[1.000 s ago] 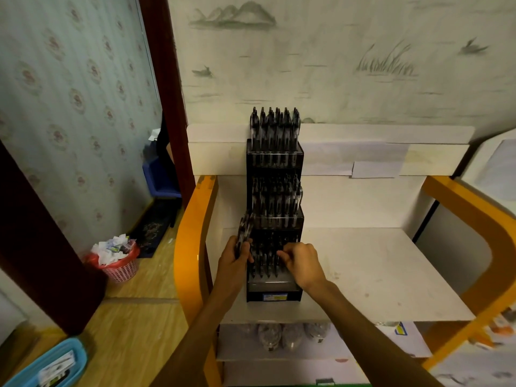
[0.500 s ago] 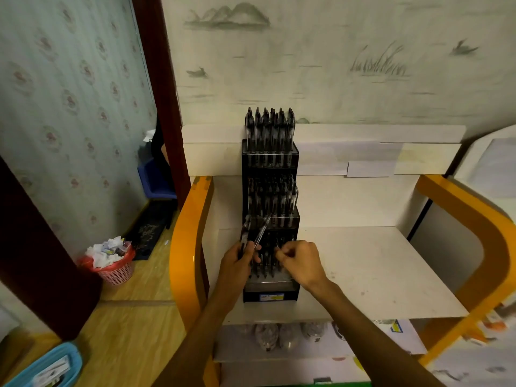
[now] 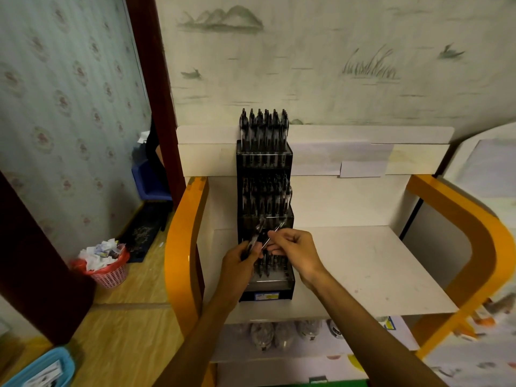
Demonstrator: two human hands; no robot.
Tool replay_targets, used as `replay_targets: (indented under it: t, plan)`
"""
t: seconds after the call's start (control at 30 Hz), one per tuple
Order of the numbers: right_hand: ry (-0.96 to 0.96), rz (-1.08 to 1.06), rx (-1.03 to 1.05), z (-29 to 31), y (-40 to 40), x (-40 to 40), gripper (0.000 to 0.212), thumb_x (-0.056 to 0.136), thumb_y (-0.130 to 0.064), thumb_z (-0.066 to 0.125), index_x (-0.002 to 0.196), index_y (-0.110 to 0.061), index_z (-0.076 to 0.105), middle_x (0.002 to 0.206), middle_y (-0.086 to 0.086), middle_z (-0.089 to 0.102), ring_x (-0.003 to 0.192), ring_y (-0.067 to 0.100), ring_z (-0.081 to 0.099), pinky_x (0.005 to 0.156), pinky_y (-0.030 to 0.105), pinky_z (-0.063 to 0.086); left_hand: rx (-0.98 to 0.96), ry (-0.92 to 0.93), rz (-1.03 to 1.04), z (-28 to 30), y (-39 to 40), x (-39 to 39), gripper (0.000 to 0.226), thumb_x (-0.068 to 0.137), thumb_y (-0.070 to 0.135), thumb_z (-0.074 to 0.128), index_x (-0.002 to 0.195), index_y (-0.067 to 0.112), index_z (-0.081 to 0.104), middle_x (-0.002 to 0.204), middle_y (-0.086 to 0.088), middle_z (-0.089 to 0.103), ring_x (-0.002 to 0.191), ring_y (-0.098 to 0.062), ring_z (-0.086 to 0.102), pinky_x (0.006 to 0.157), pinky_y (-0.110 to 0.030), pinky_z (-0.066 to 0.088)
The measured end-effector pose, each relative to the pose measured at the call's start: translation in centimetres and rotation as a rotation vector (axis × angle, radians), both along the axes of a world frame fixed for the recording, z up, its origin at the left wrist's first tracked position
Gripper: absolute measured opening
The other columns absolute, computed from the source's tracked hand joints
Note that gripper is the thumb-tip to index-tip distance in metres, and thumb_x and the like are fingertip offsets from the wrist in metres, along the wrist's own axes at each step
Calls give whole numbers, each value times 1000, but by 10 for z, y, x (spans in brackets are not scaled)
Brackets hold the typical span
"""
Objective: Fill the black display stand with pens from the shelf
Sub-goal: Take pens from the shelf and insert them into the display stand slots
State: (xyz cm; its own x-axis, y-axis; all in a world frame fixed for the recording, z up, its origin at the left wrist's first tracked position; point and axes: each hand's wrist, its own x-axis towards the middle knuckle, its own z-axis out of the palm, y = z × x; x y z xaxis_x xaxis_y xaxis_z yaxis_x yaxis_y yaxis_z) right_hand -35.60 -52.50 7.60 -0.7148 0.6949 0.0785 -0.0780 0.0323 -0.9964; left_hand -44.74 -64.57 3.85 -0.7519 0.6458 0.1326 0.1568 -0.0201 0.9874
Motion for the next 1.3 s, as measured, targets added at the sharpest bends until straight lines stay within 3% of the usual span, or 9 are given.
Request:
replay_targets:
  t: [0.13, 0.23, 0.37, 0.57, 0.73, 0.87, 0.93, 1.07, 1.3]
  plan:
    - [10, -74, -21, -1, 9, 1, 20, 93, -11, 65, 88, 9, 69, 83, 22, 73, 75, 29, 73, 76, 36, 61, -23, 35, 93, -2, -6, -4, 24, 101, 39, 49, 105, 26, 69, 83, 10, 69, 68, 2, 62, 61, -14, 48]
    - [-89, -198, 179, -6, 21, 3, 17, 88, -4, 65, 79, 10, 60, 78, 26, 67, 70, 30, 70, 77, 45, 61, -28, 87, 144, -2, -13, -11, 24, 102, 38, 48, 105, 26, 68, 92, 12, 69, 84, 2, 63, 73, -14, 48]
    - [-226, -210, 490, -13, 29, 8, 24, 96, -22, 63, 76, -9, 63, 70, 10, 67, 74, 27, 68, 78, 42, 58, -15, 124, 136, -2, -19, -15, 24, 101, 39, 46, 95, 20, 61, 65, 17, 57, 63, 1, 54, 60, -10, 41]
    - [-279, -210, 758, -20, 25, 10, 32, 99, -26, 58, 71, -11, 60, 62, 3, 62, 58, 18, 58, 60, 33, 45, -24, 123, 157, -4, -23, -18, 25, 105, 31, 44, 86, 21, 55, 64, 8, 50, 54, 2, 48, 53, -10, 38]
    - [-262, -219, 780, -29, 22, 7, 25, 98, -24, 60, 75, -14, 61, 63, -1, 62, 57, 13, 56, 58, 31, 44, 8, 114, 123, 1, -26, -17, 28, 103, 33, 44, 106, 13, 63, 70, 9, 53, 65, 6, 54, 61, -9, 41]
    - [-300, -206, 774, -37, 22, 3, 27, 97, -25, 63, 77, -7, 69, 70, 7, 68, 67, 21, 65, 66, 35, 51, -9, 98, 109, 3, -26, -17, 30, 105, 32, 43, 111, 10, 63, 95, -11, 61, 76, -19, 58, 74, -36, 48]
    - [-342, -210, 776, -40, 24, 2, 32, 96, -25, 64, 70, -7, 66, 62, 7, 64, 61, 22, 62, 62, 32, 46, -25, 90, 110, 3, -26, -17, 30, 105, 32, 42, 112, 11, 63, 92, -13, 60, 77, -24, 56, 76, -34, 47]
    - [-496, -172, 812, -47, 23, 0, 31, 95, -27, 65, 73, -6, 70, 65, 11, 67, 62, 22, 62, 64, 33, 49, -40, 71, 118, 1, -24, -17, 27, 105, 30, 42, 110, 15, 63, 75, 8, 53, 68, -2, 50, 63, -17, 40]
    - [-560, -177, 780, -54, 21, 1, 29, 94, -29, 67, 75, -8, 76, 67, 11, 70, 58, 15, 58, 63, 31, 49, -14, 46, 82, -3, -24, -18, 24, 105, 26, 44, 99, 10, 61, 65, 2, 52, 49, 2, 46, 49, -10, 36]
